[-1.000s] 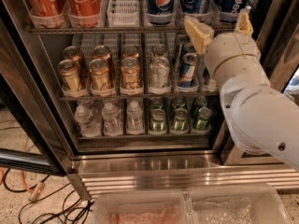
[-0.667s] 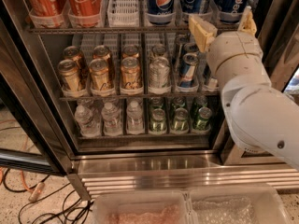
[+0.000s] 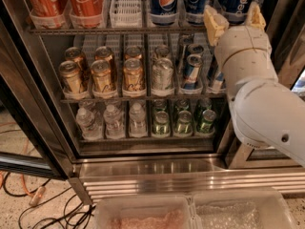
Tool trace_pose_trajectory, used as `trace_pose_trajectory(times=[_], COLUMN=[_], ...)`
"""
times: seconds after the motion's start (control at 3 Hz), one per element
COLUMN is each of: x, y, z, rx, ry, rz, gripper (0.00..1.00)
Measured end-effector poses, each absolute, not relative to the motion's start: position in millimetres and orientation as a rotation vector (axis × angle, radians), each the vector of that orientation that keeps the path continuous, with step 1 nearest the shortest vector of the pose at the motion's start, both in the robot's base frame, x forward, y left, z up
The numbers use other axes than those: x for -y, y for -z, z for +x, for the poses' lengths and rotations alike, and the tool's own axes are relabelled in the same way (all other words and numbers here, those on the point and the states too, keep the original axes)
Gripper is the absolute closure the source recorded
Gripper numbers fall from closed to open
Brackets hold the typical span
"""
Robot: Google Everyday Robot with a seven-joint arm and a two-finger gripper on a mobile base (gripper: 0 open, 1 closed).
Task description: Pick pepsi can from top shelf of fridge
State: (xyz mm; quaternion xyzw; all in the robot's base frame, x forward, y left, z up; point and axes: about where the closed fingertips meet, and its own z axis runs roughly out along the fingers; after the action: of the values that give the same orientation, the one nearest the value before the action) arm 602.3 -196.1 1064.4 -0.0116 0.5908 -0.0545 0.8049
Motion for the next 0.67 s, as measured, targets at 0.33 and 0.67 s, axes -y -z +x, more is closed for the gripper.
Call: trace_pose_trajectory(times=[0.33,0.67], x=[203.0,209.7], y=[-1066.0,-1067.1], z=[608.6,614.1], rx=[-1.261,-1.258], ry=[0.125,0.134], rz=[-0.003,0.015], gripper=[0.30,0.37])
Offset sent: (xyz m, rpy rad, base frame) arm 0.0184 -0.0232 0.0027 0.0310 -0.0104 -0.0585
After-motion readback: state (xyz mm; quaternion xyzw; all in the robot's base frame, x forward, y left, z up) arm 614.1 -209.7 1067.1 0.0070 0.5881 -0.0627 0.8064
